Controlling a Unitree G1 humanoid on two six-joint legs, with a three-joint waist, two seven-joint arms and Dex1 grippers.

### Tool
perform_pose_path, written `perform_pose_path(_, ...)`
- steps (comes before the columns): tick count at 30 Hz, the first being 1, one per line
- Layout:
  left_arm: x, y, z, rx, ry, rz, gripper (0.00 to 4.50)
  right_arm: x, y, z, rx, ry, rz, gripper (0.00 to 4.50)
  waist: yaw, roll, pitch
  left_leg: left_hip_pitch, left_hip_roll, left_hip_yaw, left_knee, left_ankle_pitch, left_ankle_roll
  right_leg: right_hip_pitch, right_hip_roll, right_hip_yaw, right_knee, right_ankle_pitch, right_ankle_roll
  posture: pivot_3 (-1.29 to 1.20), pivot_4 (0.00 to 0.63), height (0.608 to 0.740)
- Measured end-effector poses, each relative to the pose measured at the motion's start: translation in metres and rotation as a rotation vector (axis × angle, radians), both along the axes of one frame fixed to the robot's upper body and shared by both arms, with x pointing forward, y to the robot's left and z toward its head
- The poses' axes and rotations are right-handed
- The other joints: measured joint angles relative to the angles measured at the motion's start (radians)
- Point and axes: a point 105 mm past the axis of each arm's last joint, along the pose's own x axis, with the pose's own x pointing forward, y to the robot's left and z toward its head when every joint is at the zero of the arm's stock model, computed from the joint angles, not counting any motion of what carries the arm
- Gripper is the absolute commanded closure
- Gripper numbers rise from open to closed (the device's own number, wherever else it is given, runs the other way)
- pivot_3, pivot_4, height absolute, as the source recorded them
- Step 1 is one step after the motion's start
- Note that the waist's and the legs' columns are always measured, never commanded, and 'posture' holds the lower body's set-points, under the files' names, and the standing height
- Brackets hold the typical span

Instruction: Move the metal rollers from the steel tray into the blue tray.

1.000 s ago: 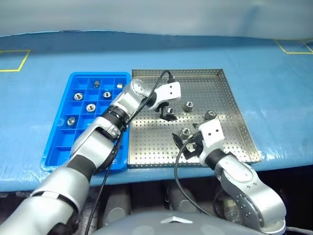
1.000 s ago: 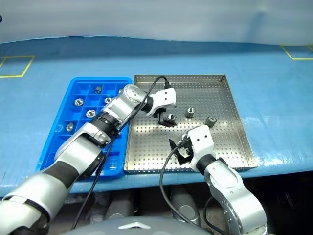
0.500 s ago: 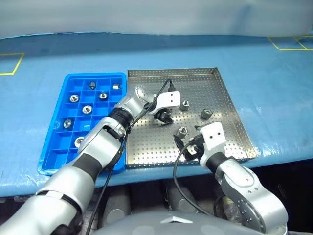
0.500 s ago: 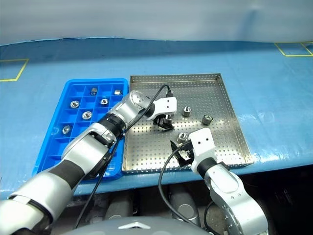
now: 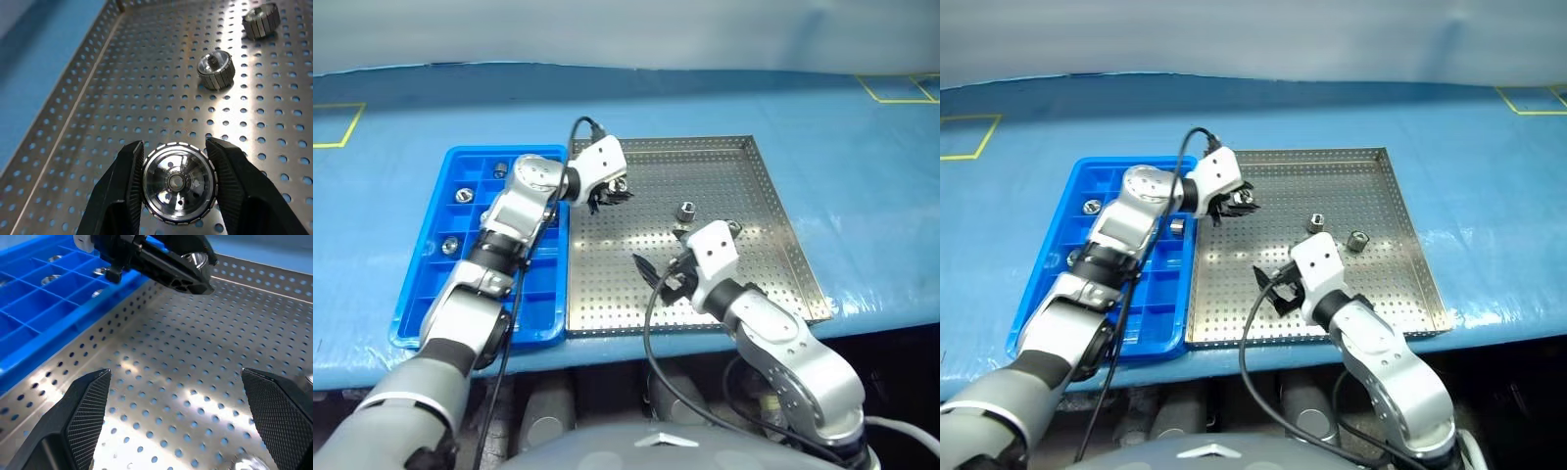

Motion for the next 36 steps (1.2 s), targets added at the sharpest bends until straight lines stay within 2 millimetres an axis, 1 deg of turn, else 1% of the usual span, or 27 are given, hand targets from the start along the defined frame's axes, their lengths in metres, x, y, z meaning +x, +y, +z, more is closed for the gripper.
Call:
perform_pose_path(2,-0.014,0.029,0.012,-0.039,-0.043,0.114,2.74,0.007,0.022,0.006,0.027,-0.010,0.082,0.00,0.007,0.000,0.000,0.001,0.001,0.001,-0.001,0.000,0.000,0.000,0.000,0.001,0.000,0.000,0.000,0.08,0.150,0.740)
perform_pose_path(3,-0.023,0.041,0.014,-0.046,-0.055,0.163,2.74,0.009,0.031,0.009,0.036,-0.017,0.114,0.00,0.008,0.000,0.000,0.001,0.001,0.001,-0.001,0.000,0.000,0.000,0.000,0.001,0.000,0.000,-0.001,0.10,0.150,0.740)
perform_pose_path(4,-0.031,0.054,0.018,-0.056,-0.061,0.217,2.74,0.011,0.041,0.012,0.041,-0.023,0.154,0.00,0.024,0.000,0.000,0.001,0.001,-0.001,-0.001,0.000,-0.001,0.000,0.000,-0.001,0.000,0.000,-0.001,0.13,0.150,0.740)
perform_pose_path(5,-0.038,0.065,0.019,-0.057,-0.068,0.261,2.74,0.012,0.049,0.013,0.042,-0.026,0.192,0.00,0.032,0.000,0.000,0.001,0.001,-0.001,-0.001,0.000,-0.001,0.000,0.000,-0.002,0.000,-0.001,-0.002,0.16,0.150,0.740)
perform_pose_path(6,-0.049,0.082,0.020,-0.052,-0.074,0.330,2.74,0.012,0.060,0.015,0.045,-0.029,0.242,0.00,0.039,0.000,0.000,0.001,0.001,-0.001,-0.001,0.000,-0.001,0.000,0.000,-0.003,0.000,-0.001,-0.002,0.17,0.150,0.740)
perform_pose_path(8,-0.069,0.107,0.017,-0.038,-0.066,0.442,2.74,0.009,0.077,0.017,0.047,-0.032,0.327,0.00,0.063,0.000,0.000,0.001,0.001,-0.002,-0.002,0.000,-0.001,0.001,0.000,-0.004,0.000,-0.001,-0.003,0.21,0.150,0.740)
perform_pose_path(9,-0.076,0.113,0.015,-0.032,-0.055,0.473,2.74,0.008,0.081,0.016,0.046,-0.033,0.352,0.00,0.079,0.000,0.000,0.001,0.001,-0.003,-0.001,0.000,-0.001,0.001,-0.001,-0.005,0.000,-0.001,-0.003,0.22,0.150,0.740)
perform_pose_path(11,-0.094,0.127,0.011,-0.036,-0.035,0.551,2.74,0.004,0.096,0.016,0.041,-0.029,0.439,0.00,0.107,-0.001,0.000,0.001,0.000,-0.005,-0.001,0.000,-0.001,0.003,-0.002,-0.008,-0.001,-0.001,-0.004,0.28,0.150,0.740)
perform_pose_path(12,-0.102,0.131,0.009,-0.039,-0.019,0.574,2.74,0.002,0.101,0.016,0.041,-0.031,0.470,0.00,0.121,-0.001,0.000,0.001,0.000,-0.005,0.000,0.001,-0.001,0.004,-0.002,-0.009,-0.001,-0.001,-0.004,0.29,0.150,0.740)
perform_pose_path(14,-0.123,0.140,0.001,-0.039,0.017,0.640,2.74,-0.001,0.114,0.015,0.036,-0.028,0.547,0.00,0.136,-0.002,0.000,0.002,0.001,-0.005,0.000,0.001,-0.001,0.004,-0.002,-0.009,-0.002,-0.002,-0.004,0.34,0.150,0.740)
perform_pose_path(16,-0.143,0.147,-0.013,-0.021,0.073,0.702,2.74,-0.002,0.121,0.011,0.029,-0.022,0.595,0.00,0.148,-0.002,0.000,0.003,0.001,-0.006,0.000,0.001,-0.001,0.005,-0.002,-0.011,-0.002,-0.002,-0.005,0.37,0.150,0.740)
perform_pose_path(19,-0.163,0.156,-0.026,-0.001,0.124,0.790,2.74,-0.003,0.126,0.006,0.028,-0.005,0.642,0.00,0.180,-0.002,0.000,0.003,0.001,-0.010,0.000,0.002,-0.003,0.005,-0.002,-0.014,0.000,-0.003,-0.007,0.42,0.150,0.740)
perform_pose_path(21,-0.169,0.161,-0.027,-0.009,0.119,0.842,2.74,-0.006,0.131,0.004,0.032,0.003,0.672,0.00,0.198,-0.002,0.000,0.003,0.002,-0.011,-0.001,0.003,-0.004,0.005,-0.001,-0.015,0.001,-0.005,-0.013,0.45,0.150,0.740)
perform_pose_path(23,-0.176,0.169,-0.032,-0.002,0.122,0.904,2.74,-0.010,0.135,0.003,0.040,0.008,0.706,0.00,0.211,-0.001,0.000,0.004,0.002,-0.012,-0.001,0.003,-0.005,0.005,0.000,-0.016,0.001,-0.006,-0.014,0.45,0.150,0.740)
perform_pose_path(26,-0.180,0.175,-0.036,-0.010,0.118,0.967,2.74,-0.012,0.137,0.001,0.041,0.017,0.727,0.00,0.233,-0.001,0.000,0.004,0.002,-0.012,-0.001,0.003,-0.005,0.005,-0.001,-0.016,0.001,-0.006,-0.014,0.47,0.150,0.740)
perform_pose_path(31,-0.178,0.181,-0.034,-0.044,0.070,1.059,2.74,-0.015,0.140,-0.003,0.037,0.028,0.751,0.00,0.262,-0.002,0.000,0.003,0.002,-0.012,-0.003,0.003,-0.005,0.004,-0.001,-0.016,0.000,-0.006,-0.014,0.46,0.150,0.740)
perform_pose_path(34,-0.171,0.179,-0.027,-0.062,0.032,1.060,2.74,-0.015,0.140,-0.003,0.037,0.028,0.751,0.00,0.280,-0.002,0.000,0.003,0.002,-0.012,-0.004,0.003,-0.006,0.004,-0.001,-0.016,0.000,-0.006,-0.014,0.44,0.150,0.740)
perform_pose_path(36,-0.168,0.176,-0.026,-0.069,0.023,1.047,2.74,-0.015,0.140,-0.002,0.037,0.027,0.751,0.00,0.284,-0.002,0.000,0.003,0.002,-0.011,-0.005,0.003,-0.006,0.003,-0.001,-0.016,0.000,-0.006,-0.014,0.43,0.150,0.740)
